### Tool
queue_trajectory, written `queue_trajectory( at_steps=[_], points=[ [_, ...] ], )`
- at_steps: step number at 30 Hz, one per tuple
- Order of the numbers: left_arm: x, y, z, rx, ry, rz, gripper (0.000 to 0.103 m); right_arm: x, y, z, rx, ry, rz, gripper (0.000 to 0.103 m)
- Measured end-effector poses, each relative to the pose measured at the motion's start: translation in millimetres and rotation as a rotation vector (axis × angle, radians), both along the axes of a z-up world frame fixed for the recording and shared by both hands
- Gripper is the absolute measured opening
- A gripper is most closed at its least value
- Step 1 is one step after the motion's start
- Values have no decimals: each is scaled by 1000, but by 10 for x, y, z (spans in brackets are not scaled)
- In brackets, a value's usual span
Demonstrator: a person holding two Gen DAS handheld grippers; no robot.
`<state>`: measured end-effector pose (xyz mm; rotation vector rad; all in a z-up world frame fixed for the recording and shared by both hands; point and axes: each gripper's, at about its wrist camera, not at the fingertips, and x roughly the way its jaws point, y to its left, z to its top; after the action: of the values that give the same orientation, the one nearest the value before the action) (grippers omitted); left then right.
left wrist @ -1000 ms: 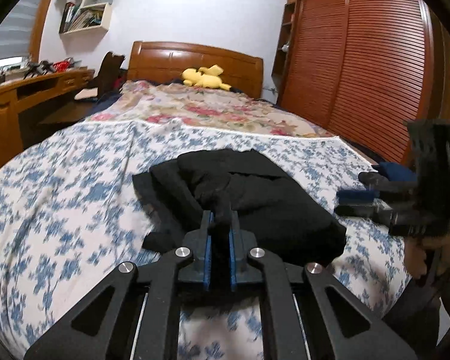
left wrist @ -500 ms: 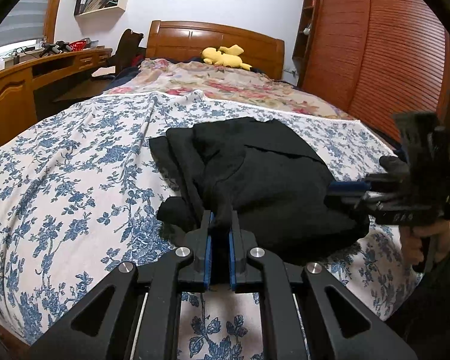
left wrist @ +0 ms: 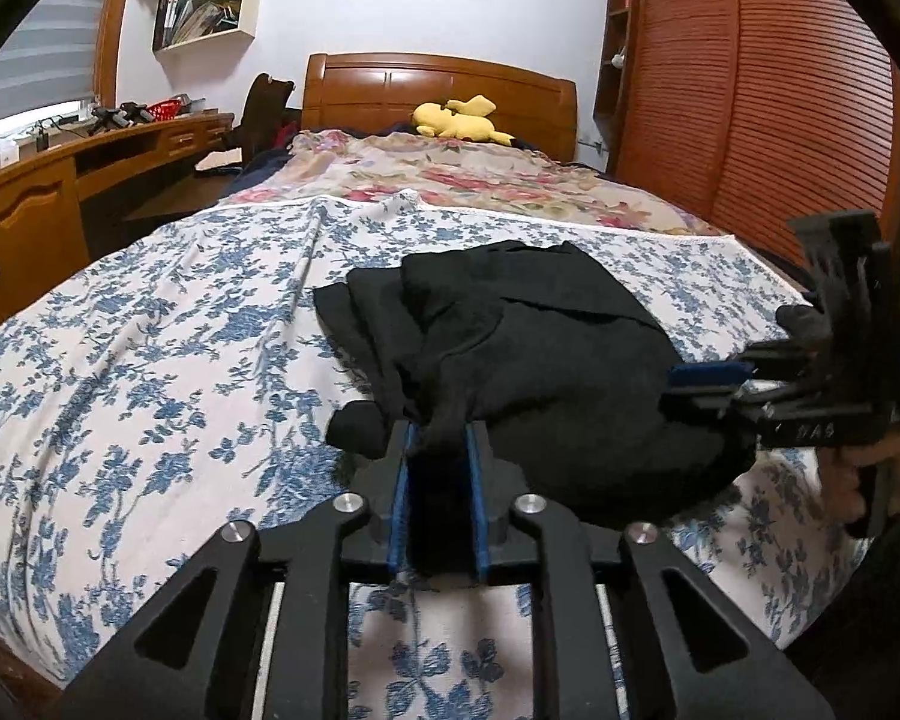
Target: Fold large clothes
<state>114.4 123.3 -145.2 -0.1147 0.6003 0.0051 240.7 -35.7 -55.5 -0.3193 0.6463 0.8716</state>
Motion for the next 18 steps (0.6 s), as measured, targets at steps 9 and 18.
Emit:
queue_trajectory(
  at_steps=[9, 18],
  points=[
    [-51, 147, 11, -35, -8, -1, 82, 299, -196, 58, 41, -8, -138, 50],
    [-93, 204, -42, -2, 2, 9, 82, 752, -85, -153, 102, 131, -193, 79]
  ],
)
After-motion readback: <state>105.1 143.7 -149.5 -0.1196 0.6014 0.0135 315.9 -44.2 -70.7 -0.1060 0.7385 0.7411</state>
